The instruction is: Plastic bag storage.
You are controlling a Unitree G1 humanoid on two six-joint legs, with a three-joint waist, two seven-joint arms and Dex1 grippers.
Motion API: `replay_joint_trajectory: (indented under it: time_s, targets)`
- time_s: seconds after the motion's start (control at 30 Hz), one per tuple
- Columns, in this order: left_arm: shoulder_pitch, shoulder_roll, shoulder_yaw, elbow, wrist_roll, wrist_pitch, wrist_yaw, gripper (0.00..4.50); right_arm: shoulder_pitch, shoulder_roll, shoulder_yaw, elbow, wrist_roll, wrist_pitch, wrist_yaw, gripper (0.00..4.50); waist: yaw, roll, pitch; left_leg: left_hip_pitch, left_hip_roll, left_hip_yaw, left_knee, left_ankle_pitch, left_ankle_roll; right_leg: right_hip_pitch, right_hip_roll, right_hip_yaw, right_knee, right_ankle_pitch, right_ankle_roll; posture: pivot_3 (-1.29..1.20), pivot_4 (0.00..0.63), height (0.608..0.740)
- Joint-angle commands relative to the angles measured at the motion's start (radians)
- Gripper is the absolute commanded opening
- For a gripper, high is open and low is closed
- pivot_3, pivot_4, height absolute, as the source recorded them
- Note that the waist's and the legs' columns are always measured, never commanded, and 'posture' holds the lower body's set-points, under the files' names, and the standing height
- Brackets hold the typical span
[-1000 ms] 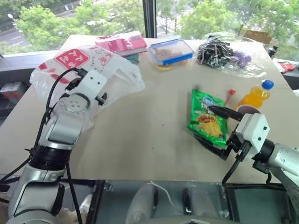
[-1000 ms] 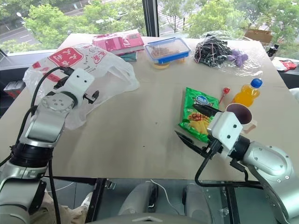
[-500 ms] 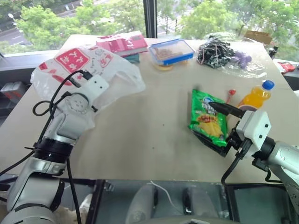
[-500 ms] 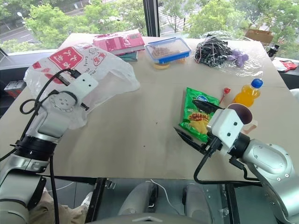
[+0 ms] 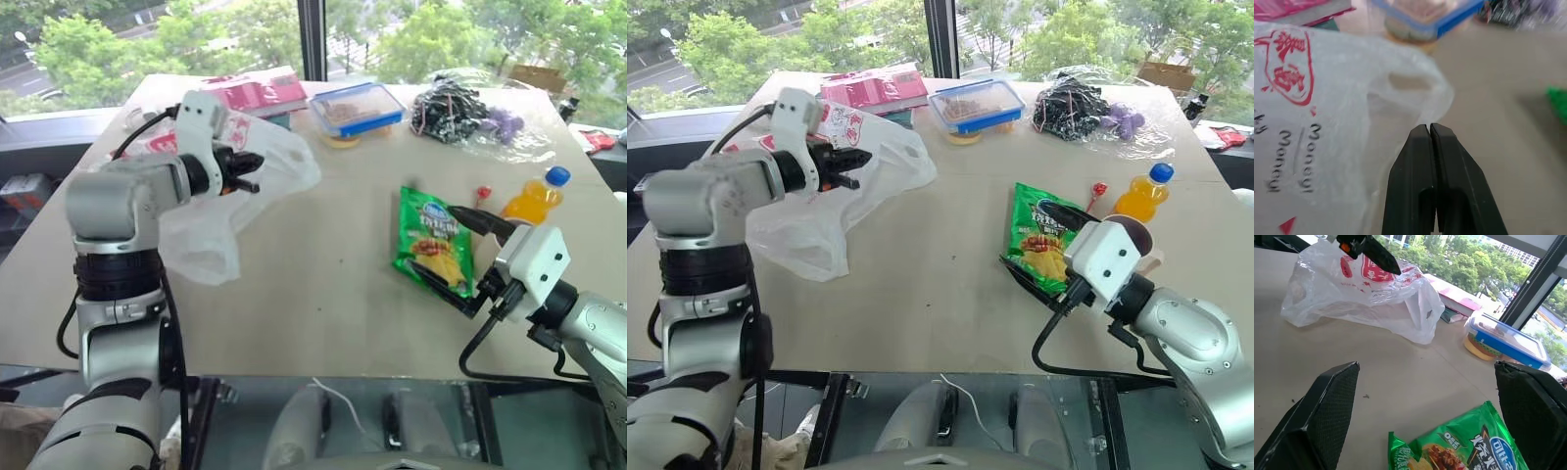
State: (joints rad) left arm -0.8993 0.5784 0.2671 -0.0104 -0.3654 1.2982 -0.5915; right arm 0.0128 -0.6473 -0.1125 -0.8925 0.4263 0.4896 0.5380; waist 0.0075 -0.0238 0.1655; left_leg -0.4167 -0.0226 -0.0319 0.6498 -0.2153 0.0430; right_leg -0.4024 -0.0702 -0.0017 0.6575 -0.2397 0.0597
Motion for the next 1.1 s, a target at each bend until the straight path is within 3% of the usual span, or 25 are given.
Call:
replay_joint_trajectory:
  time_s: [0.03, 0.1, 0.17, 0.37, 0.67, 0.87, 1.1]
  targets:
    - [0.052, 0.099, -0.085, -0.102, 0.058, -0.105, 0.013, 0.08, 0.004, 0.0, -0.001, -0.016, -0.01, -0.016, -0.004, 4.5, -0.005, 0.0, 0.0, 0.0, 0.0, 0.0, 0.0, 0.0, 0.0, 0.0, 0.0, 0.0, 0.0, 0.0, 0.0, 0.0, 0.15, 0.74]
    - [0.144, 0.224, -0.256, -0.155, 0.225, -0.34, 0.021, 0.08, -0.001, 0.006, 0.006, -0.008, -0.01, -0.009, -0.008, 4.5, -0.017, 0.001, 0.0, 0.002, 0.0, 0.002, -0.001, 0.0, 0.0, 0.0, 0.0, 0.003, 0.001, 0.0, -0.001, 0.0, 0.15, 0.74]
    - [0.18, 0.255, -0.318, -0.181, 0.297, -0.366, 0.083, 0.58, -0.002, 0.009, 0.015, 0.004, -0.019, -0.016, -0.008, 4.5, -0.017, 0.0, 0.0, 0.002, 0.0, 0.002, -0.002, 0.0, 0.0, -0.001, -0.001, 0.005, 0.001, 0.0, -0.001, 0.0, 0.15, 0.74]
    - [0.286, 0.144, -0.392, -0.325, 0.369, -0.275, 0.226, 3.07, -0.006, 0.012, 0.019, 0.021, -0.031, -0.026, 0.001, 4.5, 0.012, -0.002, 0.002, -0.001, 0.0, 0.002, 0.0, 0.0, 0.0, -0.001, -0.002, 0.005, -0.001, 0.0, -0.001, 0.0, 0.15, 0.74]
    - [0.36, 0.113, -0.512, -0.269, 0.634, -0.307, 0.45, 3.07, 0.007, -0.008, -0.017, 0.004, -0.006, -0.009, 0.017, 4.5, 0.007, -0.003, 0.003, -0.001, 0.001, 0.003, 0.0, 0.0, 0.0, -0.003, -0.001, 0.006, 0.002, 0.0, -0.001, 0.0, 0.15, 0.74]
    - [0.334, 0.063, -0.521, -0.158, 0.698, -0.343, 0.492, 3.07, 0.016, -0.01, -0.03, -0.008, 0.004, 0.003, 0.013, 4.5, 0.008, -0.003, 0.003, -0.001, 0.0, 0.003, 0.0, 0.0, 0.0, -0.003, -0.001, 0.005, 0.001, 0.0, -0.001, 0.0, 0.15, 0.74]
    - [0.255, -0.005, -0.524, 0.095, 0.737, -0.438, 0.53, 3.07, 0.021, -0.008, -0.035, -0.023, 0.007, 0.015, 0.0, 4.5, 0.007, -0.003, 0.004, -0.001, 0.0, 0.003, 0.0, 0.0, 0.0, -0.003, -0.001, 0.005, 0.001, 0.0, -0.001, 0.0, 0.15, 0.74]
